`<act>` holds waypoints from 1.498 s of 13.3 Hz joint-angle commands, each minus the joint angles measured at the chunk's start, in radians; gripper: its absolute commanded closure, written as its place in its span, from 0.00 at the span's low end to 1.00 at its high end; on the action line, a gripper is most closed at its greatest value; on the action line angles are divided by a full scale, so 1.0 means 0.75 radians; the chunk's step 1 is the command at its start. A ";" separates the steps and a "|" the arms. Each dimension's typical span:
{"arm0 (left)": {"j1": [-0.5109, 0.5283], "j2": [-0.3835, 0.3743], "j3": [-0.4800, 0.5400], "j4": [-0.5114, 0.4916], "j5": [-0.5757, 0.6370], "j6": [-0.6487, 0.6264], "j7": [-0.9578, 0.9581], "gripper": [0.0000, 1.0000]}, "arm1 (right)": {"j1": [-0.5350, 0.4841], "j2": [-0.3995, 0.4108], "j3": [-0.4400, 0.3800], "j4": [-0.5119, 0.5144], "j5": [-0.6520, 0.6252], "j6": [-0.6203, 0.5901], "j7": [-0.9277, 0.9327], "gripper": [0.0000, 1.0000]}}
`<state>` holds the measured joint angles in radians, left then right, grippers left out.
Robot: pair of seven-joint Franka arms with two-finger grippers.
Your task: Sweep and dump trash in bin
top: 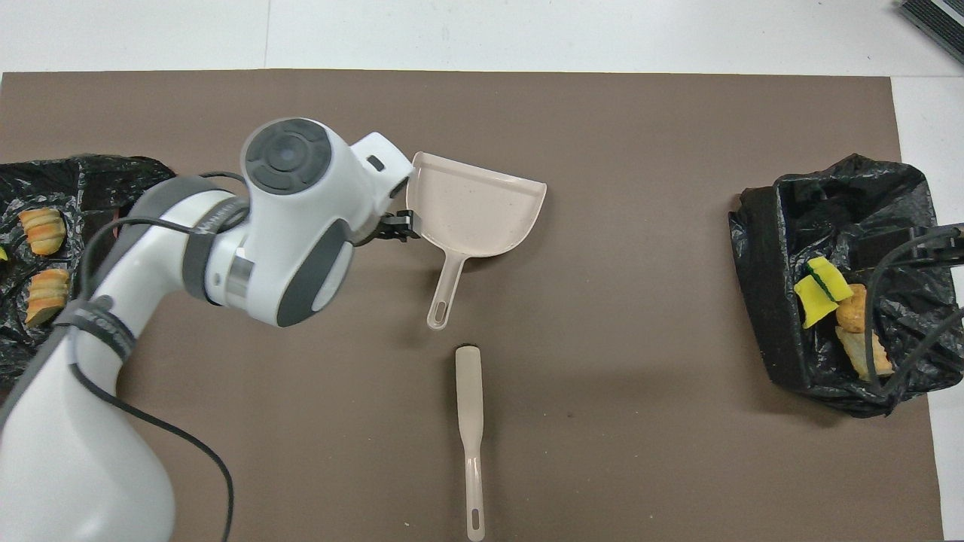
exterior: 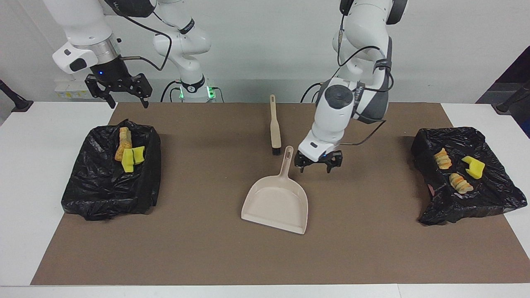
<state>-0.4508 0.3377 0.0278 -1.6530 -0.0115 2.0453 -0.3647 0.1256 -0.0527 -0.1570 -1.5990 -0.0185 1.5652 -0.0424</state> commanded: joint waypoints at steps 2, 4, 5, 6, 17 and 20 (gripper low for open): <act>0.183 -0.045 -0.013 -0.005 -0.009 -0.021 0.248 0.00 | -0.004 -0.022 -0.001 -0.016 0.025 -0.019 -0.042 0.00; 0.284 -0.082 -0.013 -0.009 -0.009 -0.056 0.392 0.00 | -0.004 -0.022 -0.001 -0.016 0.025 -0.019 -0.042 0.00; 0.325 -0.106 -0.010 -0.009 -0.009 -0.080 0.447 0.00 | -0.004 -0.022 -0.001 -0.016 0.025 -0.019 -0.042 0.00; 0.369 -0.135 -0.010 -0.009 -0.009 -0.113 0.484 0.00 | -0.004 -0.022 -0.001 -0.016 0.025 -0.019 -0.042 0.00; 0.529 -0.511 -0.002 -0.019 0.015 -0.657 0.392 0.00 | -0.004 -0.022 -0.001 -0.016 0.025 -0.019 -0.044 0.00; 0.538 -0.512 -0.004 -0.017 0.013 -0.653 0.413 0.00 | -0.004 -0.022 -0.001 -0.016 0.025 -0.019 -0.044 0.00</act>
<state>-0.0461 -0.0366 0.0247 -1.6468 -0.0108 1.5619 -0.0485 0.1261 -0.0528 -0.1558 -1.5990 -0.0185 1.5652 -0.0424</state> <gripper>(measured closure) 0.000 0.000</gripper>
